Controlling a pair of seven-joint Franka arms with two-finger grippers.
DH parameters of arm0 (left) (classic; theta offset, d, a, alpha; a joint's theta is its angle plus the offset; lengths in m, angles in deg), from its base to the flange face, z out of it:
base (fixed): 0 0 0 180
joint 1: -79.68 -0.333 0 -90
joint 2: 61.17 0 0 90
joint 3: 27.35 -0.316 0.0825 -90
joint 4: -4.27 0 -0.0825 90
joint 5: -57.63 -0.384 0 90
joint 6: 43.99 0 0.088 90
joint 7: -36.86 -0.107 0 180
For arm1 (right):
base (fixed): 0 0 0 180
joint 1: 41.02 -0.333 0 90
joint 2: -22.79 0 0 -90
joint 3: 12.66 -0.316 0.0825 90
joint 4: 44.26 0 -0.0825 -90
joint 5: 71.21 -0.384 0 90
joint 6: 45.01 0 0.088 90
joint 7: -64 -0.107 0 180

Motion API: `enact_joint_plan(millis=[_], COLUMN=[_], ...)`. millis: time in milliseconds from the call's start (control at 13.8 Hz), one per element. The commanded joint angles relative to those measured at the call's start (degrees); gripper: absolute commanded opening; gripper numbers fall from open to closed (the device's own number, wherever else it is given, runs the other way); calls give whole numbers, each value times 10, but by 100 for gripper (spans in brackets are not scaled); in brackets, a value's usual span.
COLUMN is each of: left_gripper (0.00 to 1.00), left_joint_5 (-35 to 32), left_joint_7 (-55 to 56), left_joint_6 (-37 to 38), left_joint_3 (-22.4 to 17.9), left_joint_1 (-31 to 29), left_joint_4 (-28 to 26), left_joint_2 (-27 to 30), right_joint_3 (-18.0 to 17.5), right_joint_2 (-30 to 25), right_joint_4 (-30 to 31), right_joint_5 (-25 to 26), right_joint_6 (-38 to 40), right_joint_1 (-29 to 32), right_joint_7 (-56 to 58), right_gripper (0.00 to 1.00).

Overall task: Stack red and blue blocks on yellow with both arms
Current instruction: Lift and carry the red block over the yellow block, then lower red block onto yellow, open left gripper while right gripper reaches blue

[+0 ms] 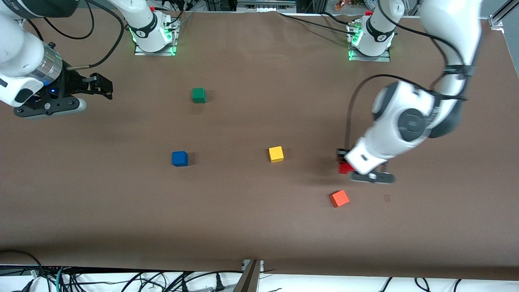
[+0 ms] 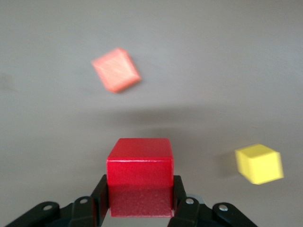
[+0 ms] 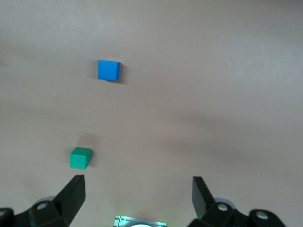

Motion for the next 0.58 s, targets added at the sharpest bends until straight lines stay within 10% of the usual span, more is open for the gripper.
enact_joint_plan(millis=[0, 507], left_gripper=[0, 0], left_joint_5=[-3, -7], left_joint_7=[123, 207], left_joint_6=[7, 0], left_joint_3=[-10, -16], left_joint_1=[88, 168], left_joint_4=[39, 118], left_joint_2=[-56, -136], right_joint_3=[-6, -9], right_joint_2=[20, 77], right_joint_4=[-14, -14], right_joint_5=[-10, -36], right_joint_6=[8, -76], right_joint_1=[4, -2], right_joint_7=[7, -5], right_gripper=[100, 100])
